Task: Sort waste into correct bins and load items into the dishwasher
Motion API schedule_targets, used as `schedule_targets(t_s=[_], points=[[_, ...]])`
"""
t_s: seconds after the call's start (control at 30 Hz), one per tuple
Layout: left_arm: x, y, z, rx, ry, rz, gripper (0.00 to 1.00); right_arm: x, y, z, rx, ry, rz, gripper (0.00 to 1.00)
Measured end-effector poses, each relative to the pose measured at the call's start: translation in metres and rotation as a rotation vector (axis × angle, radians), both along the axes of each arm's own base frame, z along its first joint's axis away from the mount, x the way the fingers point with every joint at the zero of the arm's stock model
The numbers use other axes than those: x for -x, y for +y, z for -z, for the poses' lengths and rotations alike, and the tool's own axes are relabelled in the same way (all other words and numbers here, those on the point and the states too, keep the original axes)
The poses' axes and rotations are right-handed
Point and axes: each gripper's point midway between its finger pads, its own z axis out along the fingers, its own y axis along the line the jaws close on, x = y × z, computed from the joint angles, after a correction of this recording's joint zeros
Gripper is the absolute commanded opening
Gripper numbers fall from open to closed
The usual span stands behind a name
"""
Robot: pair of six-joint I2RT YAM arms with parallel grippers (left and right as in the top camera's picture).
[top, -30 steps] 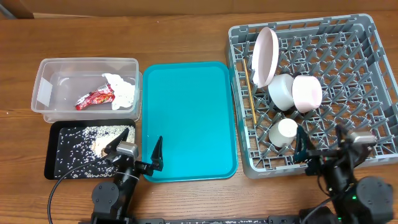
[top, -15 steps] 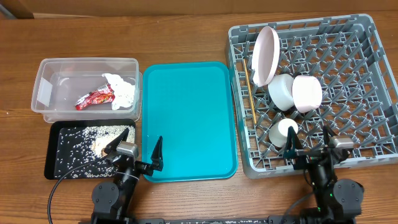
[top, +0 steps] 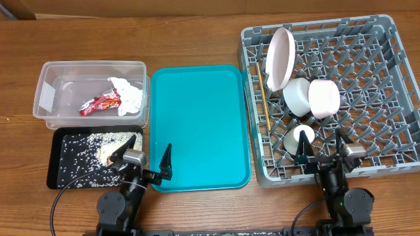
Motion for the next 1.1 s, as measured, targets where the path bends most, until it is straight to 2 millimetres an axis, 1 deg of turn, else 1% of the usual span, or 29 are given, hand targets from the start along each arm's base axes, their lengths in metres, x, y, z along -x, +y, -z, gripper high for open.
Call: schedule_targets(t_s=[0.07,0.1,1.1], points=[[0.0,-0.0001,0.0,0.0,0.0,0.0,1.0,0.0,-0.0001,0.0108,0.003,0.044,0.001,1.0],[0.0,-0.0001,0.0,0.0,0.0,0.0,1.0,0.0,-0.0001,0.0111,0.003,0.045,0.0,1.0],[0.0,-0.0001,0.0,0.0,0.0,0.0,1.0,0.0,-0.0001,0.011,0.003,0.045,0.001,1.0]])
